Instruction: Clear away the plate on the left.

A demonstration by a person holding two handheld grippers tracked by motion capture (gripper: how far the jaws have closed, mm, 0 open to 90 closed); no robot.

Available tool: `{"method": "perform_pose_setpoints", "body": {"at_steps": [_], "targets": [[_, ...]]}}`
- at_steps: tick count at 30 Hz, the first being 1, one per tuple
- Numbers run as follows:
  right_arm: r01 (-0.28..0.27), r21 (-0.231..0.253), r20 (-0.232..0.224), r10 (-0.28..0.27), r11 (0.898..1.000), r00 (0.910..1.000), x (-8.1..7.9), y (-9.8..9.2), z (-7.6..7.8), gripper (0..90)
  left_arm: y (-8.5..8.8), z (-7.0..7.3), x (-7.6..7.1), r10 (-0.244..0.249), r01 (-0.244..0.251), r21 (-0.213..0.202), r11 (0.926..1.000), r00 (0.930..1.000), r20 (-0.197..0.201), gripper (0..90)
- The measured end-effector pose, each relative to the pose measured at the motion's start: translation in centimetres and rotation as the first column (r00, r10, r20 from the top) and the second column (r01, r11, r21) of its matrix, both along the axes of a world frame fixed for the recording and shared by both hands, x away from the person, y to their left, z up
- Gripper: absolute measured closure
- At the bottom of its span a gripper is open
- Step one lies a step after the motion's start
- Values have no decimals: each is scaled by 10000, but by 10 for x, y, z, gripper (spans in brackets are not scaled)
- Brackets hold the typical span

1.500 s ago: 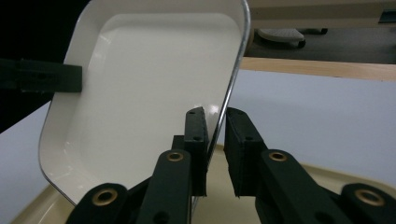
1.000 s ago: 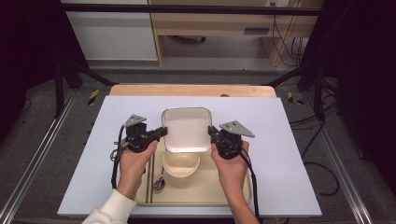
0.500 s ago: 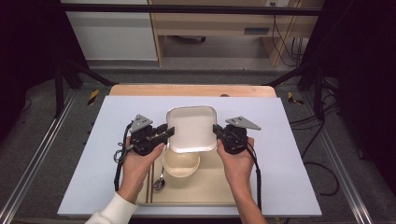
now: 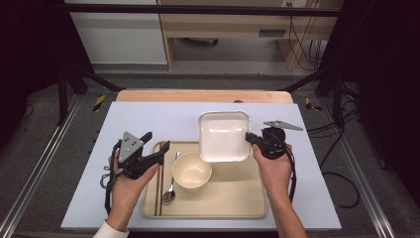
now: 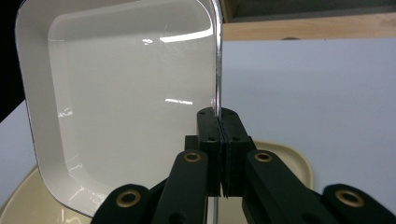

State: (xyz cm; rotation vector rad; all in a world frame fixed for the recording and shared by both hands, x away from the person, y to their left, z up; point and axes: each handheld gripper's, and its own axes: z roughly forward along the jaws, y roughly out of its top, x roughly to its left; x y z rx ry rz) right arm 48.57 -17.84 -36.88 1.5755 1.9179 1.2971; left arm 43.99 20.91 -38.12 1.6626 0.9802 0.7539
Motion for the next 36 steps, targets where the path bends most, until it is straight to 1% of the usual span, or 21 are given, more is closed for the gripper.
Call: {"method": "perform_pose_setpoints", "body": {"at_steps": [1, 4, 5, 6, 10, 11, 13, 14, 15, 17, 18, 20, 21, 23, 24, 27, 28, 31, 34, 35, 36], "targets": [[17, 60, -180, -16, 10000, 9998, 0, -3, -1, 892, 6, -3, -2, 111, -111, 9, 9999, 9999, -15, 302], [-122, 346, -490, 139, 9993, 9987, -1, -16, -4, 892, 24, -14, -9, 543, -543, 92, 9985, 9985, 98, 289], [-103, 460, -649, 133, 9989, 9978, -1, -19, -5, 892, 30, -17, -12, 663, -663, 33, 9978, 9978, 95, 280], [-114, 446, -747, 147, 9989, 9971, -1, -23, -6, 892, 36, -20, -14, 764, -764, -20, 9971, 9970, 146, 273], [-131, 278, -1203, 164, 9995, 9926, -3, -36, -8, 892, 54, -32, -22, 1045, -1049, 263, 9941, 9944, 167, 274], [-160, 239, -1345, 191, 9996, 9907, -4, -38, -9, 892, 58, -35, -24, 1151, -1155, 273, 9929, 9932, 176, 274], [-213, 44, -1471, 217, 9998, 9889, -5, -43, -10, 892, 65, -40, -26, 1323, -1327, 180, 9910, 9910, 203, 274], [-189, 17, -1622, 189, 9998, 9866, -6, -45, -11, 892, 68, -42, -27, 1398, -1401, 147, 9900, 9899, 219, 274], [-198, -29, -1660, 190, 9998, 9859, -7, -48, -12, 892, 71, -44, -28, 1448, -1453, 240, 9891, 9892, 209, 274], [-165, -51, -1781, 153, 9999, 9839, -9, -53, -15, 892, 77, -46, -30, 1556, -1561, 282, 9873, 9876, 200, 273], [-164, -11, -1867, 159, 9999, 9823, -10, -55, -16, 892, 80, -48, -32, 1640, -1644, 225, 9861, 9863, 189, 273], [-156, -67, -2109, 139, 9999, 9774, -11, -57, -20, 892, 84, -53, -34, 1740, -1741, 248, 9844, 9847, 70, 272], [-184, -149, -2228, 146, 9997, 9747, -12, -58, -22, 892, 86, -56, -35, 1798, -1799, 322, 9832, 9837, 54, 273], [-288, -242, -2404, 222, 9993, 9704, -13, -58, -27, 892, 91, -59, -38, 1939, -1937, 618, 9791, 9810, 30, 273], [-331, -235, -2494, 262, 9992, 9681, -13, -58, -29, 892, 94, -61, -40, 2045, -2045, 655, 9767, 9788, 74, 273], [-433, -331, -2710, 327, 9985, 9620, -15, -57, -35, 892, 104, -64, -44, 2288, -2286, 489, 9723, 9735, 16, 273], [-518, -420, -2709, 385, 9978, 9618, -15, -57, -37, 892, 107, -65, -44, 2347, -2343, 486, 9709, 9721, -14, 273], [-603, -523, -2905, 425, 9968, 9559, -15, -55, -43, 892, 111, -68, -46, 2490, -2484, 410, 9678, 9684, -117, 273], [-627, -567, -3057, 425, 9964, 9512, -16, -54, -48, 891, 110, -69, -46, 2470, -2462, 462, 9681, 9689, -128, 274], [-622, -500, -3113, 436, 9968, 9493, -17, -54, -50, 891, 109, -69, -46, 2451, -2442, 475, 9685, 9694, -120, 274], [-662, -477, -3106, 482, 9967, 9493, -17, -54, -53, 891, 109, -69, -46, 2422, -2413, 506, 9691, 9702, -118, 274]]}}
